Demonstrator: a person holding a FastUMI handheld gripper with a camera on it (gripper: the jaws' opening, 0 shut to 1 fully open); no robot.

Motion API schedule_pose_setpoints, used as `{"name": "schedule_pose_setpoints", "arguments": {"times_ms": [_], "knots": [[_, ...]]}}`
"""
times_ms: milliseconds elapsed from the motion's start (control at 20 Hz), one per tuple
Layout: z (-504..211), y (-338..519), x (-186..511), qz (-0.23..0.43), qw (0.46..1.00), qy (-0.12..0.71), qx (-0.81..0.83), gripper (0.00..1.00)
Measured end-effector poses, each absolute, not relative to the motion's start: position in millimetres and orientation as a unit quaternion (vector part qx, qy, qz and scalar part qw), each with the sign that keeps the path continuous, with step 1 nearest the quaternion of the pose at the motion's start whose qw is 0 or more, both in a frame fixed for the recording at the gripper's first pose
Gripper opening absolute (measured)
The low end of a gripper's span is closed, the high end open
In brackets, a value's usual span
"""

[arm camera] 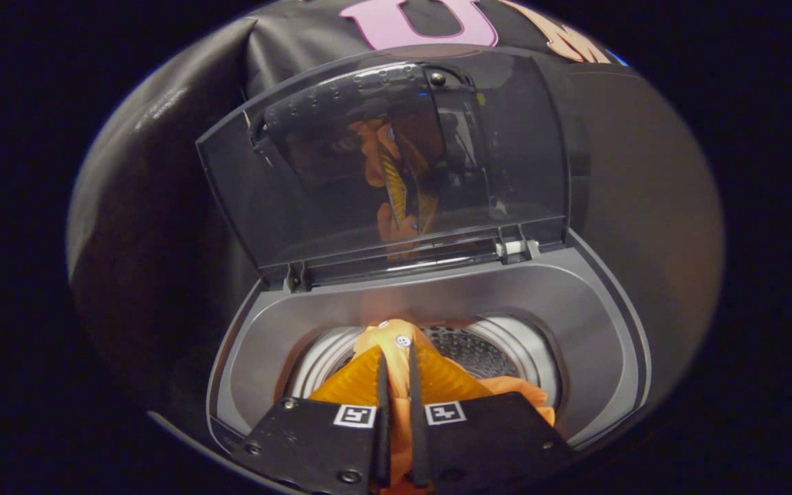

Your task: Put the clothes into the washing machine and then close the washing machine lid.

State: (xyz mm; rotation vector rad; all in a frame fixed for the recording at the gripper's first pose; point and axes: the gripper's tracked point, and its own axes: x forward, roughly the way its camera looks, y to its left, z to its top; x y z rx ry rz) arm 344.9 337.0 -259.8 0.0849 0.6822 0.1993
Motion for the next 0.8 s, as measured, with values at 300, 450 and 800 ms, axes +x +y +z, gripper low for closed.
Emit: {"name": "schedule_pose_setpoints", "arguments": {"times_ms": [300,450,800], "knots": [[-234,332,348,0.084,0.947,0.309,0.011,0.70],[-217,335,346,0.085,0.951,0.296,-0.008,0.88],[-180,343,349,0.069,0.959,0.271,-0.038,0.99]]}}
